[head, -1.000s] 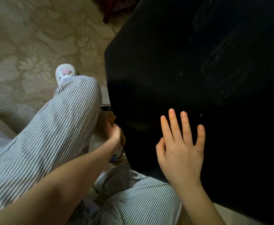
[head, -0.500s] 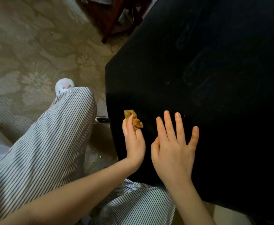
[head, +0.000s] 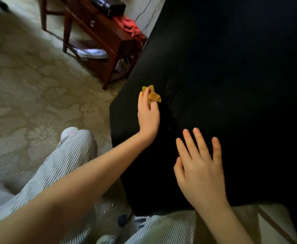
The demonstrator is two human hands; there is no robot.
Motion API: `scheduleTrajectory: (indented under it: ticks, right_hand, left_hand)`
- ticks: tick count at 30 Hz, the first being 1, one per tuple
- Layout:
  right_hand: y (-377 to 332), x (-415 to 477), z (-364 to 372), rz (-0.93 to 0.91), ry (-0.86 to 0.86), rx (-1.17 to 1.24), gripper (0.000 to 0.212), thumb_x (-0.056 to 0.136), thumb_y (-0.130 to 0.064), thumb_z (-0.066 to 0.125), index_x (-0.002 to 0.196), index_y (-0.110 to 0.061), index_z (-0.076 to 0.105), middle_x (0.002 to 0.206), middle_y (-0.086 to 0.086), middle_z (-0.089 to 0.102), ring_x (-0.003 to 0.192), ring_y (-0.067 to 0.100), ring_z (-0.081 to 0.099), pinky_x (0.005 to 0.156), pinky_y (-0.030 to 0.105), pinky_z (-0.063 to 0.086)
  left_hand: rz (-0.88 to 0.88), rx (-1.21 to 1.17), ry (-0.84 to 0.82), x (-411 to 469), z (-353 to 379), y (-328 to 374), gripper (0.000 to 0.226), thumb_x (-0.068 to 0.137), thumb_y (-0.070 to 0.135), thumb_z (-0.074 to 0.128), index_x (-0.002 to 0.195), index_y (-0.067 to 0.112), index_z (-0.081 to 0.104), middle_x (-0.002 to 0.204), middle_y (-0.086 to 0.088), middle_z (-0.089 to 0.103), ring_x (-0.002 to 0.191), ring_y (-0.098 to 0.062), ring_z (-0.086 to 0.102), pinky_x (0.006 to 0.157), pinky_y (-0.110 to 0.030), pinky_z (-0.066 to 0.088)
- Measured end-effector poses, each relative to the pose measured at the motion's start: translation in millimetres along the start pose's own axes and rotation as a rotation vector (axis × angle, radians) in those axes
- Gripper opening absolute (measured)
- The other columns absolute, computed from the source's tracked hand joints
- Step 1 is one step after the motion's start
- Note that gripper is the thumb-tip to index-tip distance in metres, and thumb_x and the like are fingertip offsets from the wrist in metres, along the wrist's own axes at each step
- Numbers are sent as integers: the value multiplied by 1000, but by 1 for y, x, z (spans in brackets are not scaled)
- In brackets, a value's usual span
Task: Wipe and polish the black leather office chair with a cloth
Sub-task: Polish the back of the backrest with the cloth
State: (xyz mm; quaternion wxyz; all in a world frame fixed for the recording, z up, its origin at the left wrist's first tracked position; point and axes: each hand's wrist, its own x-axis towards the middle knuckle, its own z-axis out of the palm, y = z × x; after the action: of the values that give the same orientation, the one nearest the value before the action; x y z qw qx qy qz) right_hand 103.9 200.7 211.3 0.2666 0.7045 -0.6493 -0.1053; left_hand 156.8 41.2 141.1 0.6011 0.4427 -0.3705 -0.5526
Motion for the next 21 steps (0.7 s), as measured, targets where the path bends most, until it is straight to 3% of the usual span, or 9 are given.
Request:
scheduleTrajectory:
  ticks: [3, 7, 10, 13, 16, 18, 21]
  right_hand:
    - [0, -9, -11, -54, 6, 4, 51, 82, -29, 33, 116, -12, 66, 128, 11, 59, 127, 28, 48, 112, 45, 10]
    - [3, -20, -21, -88, 26, 23, 51, 81, -30, 34, 114, -12, 67, 126, 11, 60, 126, 27, 48, 112, 41, 6]
    - [11, -24, -27, -127, 81, 7, 46, 80, -29, 37, 107, -12, 70, 120, 10, 64, 126, 26, 47, 113, 42, 8]
    - [29, -33, -38, -200, 124, -64, 36, 81, -26, 41, 88, -13, 74, 105, 7, 70, 123, 26, 52, 114, 42, 10]
    - [54, -48, -44, -255, 144, -138, 36, 82, -25, 42, 95, -12, 73, 111, 7, 68, 126, 24, 43, 115, 42, 9]
    - [67, -58, -46, -277, 165, -190, 39, 82, -26, 43, 108, -13, 70, 124, 8, 62, 128, 23, 39, 115, 42, 9]
    - [83, -61, -52, -276, 194, -229, 47, 85, -31, 43, 128, -16, 57, 141, 6, 46, 137, 22, 28, 116, 38, 5]
  left_hand:
    - [43, -82, -36, 10, 6, 20, 42, 98, 14, 38, 139, 23, 43, 152, 4, 28, 140, -9, 23, 116, -27, 17]
    - [278, -117, -112, -10, 14, 50, 39, 96, 9, 41, 133, 19, 50, 146, 1, 39, 135, -4, 30, 106, -7, 22]
    - [505, -104, -253, -53, 10, 50, 43, 93, 5, 40, 133, 18, 47, 147, 1, 36, 138, -3, 26, 111, -14, 22]
    - [717, -39, -422, -103, -1, 11, 46, 90, 5, 42, 135, 17, 46, 151, 9, 26, 141, -12, 24, 113, -24, 23]
    - [866, 77, -474, -119, -8, -29, 47, 88, 2, 47, 133, 14, 43, 150, -1, 24, 141, -23, 25, 113, -38, 29]
    - [877, 110, -455, -111, -6, -29, 48, 87, 3, 47, 134, 15, 41, 148, -6, 25, 142, -16, 22, 114, -32, 25]
    - [647, 33, -283, -77, 6, 4, 51, 88, 3, 43, 138, 17, 40, 150, -3, 26, 142, -10, 19, 114, -18, 16]
